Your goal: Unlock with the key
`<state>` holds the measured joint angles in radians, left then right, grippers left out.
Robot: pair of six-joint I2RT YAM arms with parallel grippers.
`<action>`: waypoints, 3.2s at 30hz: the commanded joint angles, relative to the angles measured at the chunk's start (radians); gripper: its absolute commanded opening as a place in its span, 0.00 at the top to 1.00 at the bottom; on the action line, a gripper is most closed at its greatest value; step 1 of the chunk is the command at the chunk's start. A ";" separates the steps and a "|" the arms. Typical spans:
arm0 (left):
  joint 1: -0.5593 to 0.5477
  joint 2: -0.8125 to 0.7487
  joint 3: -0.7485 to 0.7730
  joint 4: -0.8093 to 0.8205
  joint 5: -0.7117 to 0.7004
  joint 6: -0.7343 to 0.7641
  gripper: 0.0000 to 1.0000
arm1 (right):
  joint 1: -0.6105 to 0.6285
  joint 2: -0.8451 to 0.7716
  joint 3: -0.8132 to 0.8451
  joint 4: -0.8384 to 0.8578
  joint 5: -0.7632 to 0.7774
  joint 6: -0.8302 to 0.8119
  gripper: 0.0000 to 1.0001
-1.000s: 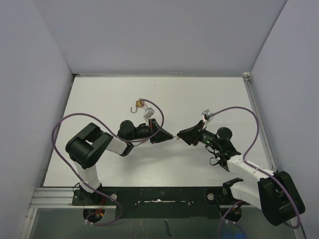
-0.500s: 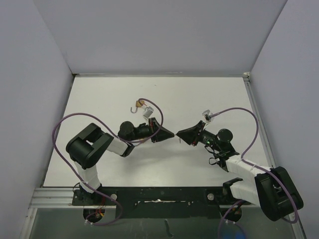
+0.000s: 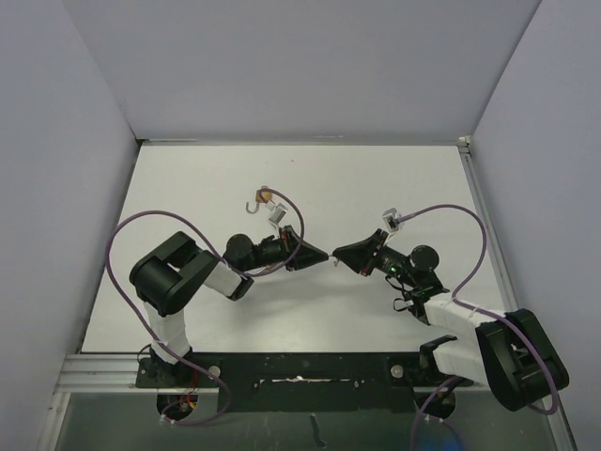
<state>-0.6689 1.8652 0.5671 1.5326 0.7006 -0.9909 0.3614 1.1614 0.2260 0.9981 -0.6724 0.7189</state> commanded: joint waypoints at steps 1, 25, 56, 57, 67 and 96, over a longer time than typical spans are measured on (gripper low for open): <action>-0.014 0.012 -0.010 0.216 -0.060 -0.013 1.00 | 0.009 0.011 0.009 0.144 -0.012 0.022 0.90; -0.074 0.017 -0.034 0.265 -0.227 -0.003 1.00 | 0.007 0.153 -0.004 0.432 -0.004 0.143 1.00; -0.086 -0.624 -0.044 -1.196 -0.924 0.615 0.30 | -0.074 -0.056 0.024 -0.147 0.165 0.047 1.00; -0.086 -0.616 -0.034 -1.238 -0.937 0.626 0.29 | -0.074 -0.062 0.023 -0.150 0.163 0.047 1.00; -0.045 -0.481 0.110 -1.429 -0.945 0.761 0.28 | -0.077 -0.115 0.000 -0.171 0.154 0.030 1.00; 0.179 -0.292 0.129 -1.331 -0.555 0.813 0.28 | -0.085 -0.103 -0.003 -0.133 0.106 0.031 1.00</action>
<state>-0.4999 1.5627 0.6956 0.1246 0.0944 -0.1738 0.2848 1.0725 0.2073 0.8070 -0.5488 0.7635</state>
